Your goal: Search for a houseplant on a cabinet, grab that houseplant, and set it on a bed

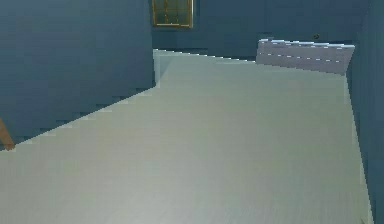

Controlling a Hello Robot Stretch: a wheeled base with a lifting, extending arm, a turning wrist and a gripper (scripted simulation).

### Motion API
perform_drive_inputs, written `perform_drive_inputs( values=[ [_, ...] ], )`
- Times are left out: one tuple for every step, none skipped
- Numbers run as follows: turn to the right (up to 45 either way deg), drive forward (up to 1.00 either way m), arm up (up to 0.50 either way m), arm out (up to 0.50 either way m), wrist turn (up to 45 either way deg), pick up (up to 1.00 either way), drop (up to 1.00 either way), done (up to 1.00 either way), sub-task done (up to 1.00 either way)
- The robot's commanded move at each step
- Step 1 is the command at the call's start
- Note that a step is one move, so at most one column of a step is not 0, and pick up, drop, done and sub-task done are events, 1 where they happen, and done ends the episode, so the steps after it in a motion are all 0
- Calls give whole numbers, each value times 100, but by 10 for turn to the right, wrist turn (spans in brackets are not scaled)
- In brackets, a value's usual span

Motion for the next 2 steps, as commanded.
perform_drive_inputs(
  values=[
    [0, 0, 0, -18, 0, 0, 0, 0, 0],
    [-450, 0, 0, 0, 0, 0, 0, 0, 0]
  ],
)
